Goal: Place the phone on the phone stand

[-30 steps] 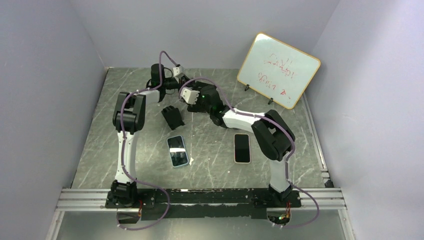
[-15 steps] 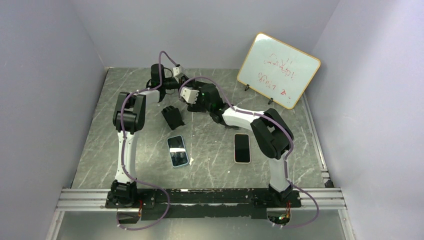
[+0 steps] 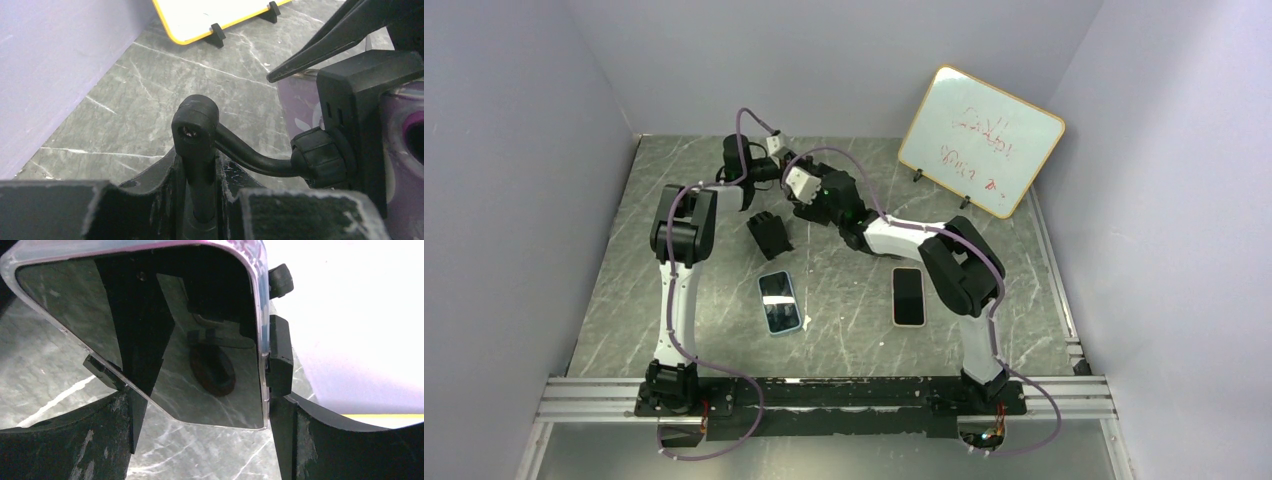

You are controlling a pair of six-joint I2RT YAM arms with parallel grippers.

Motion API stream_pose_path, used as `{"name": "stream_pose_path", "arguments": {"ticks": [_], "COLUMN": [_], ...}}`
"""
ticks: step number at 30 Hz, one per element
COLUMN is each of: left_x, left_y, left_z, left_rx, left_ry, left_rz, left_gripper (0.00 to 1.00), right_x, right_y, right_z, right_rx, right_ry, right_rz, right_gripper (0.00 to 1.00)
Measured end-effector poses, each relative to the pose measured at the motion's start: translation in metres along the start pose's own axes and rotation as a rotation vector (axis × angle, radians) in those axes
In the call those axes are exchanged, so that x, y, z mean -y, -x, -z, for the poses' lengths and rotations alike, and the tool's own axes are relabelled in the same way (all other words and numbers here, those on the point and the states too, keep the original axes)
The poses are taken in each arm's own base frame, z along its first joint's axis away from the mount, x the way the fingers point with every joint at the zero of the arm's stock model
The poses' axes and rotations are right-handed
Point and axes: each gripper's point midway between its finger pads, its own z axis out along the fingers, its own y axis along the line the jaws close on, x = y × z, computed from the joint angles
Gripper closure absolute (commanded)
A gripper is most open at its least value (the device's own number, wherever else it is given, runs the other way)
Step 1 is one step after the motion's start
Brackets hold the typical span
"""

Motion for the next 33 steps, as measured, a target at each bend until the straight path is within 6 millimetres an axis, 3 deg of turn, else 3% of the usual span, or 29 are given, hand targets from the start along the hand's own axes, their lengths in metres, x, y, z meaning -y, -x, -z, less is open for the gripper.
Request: {"name": "stream_pose_path", "arguments": {"ticks": [13,19,33], "left_x": [-0.004,-0.005,-0.010], "left_y": [0.002,0.003,0.004], "left_z": [0.004,0.006,0.007], "left_rx": [0.088,0.116,0.169], "left_ry": [0.111,0.146,0.194], "left_rz": [0.006,0.003,0.009], "left_gripper": [0.95,0.95,0.95], "right_x": [-0.015,-0.023,-0.037], "right_y": [0.005,0.008,0.024], "right_z": [0.001,0.001,-0.010], "right_rx": [-0.008,-0.004,-0.003], "right_ry": [-0.035,-0.035,-0.052], "right_rz": [-0.379,-0.590,-1.094], "right_gripper": [0.22,0.30,0.35]}}
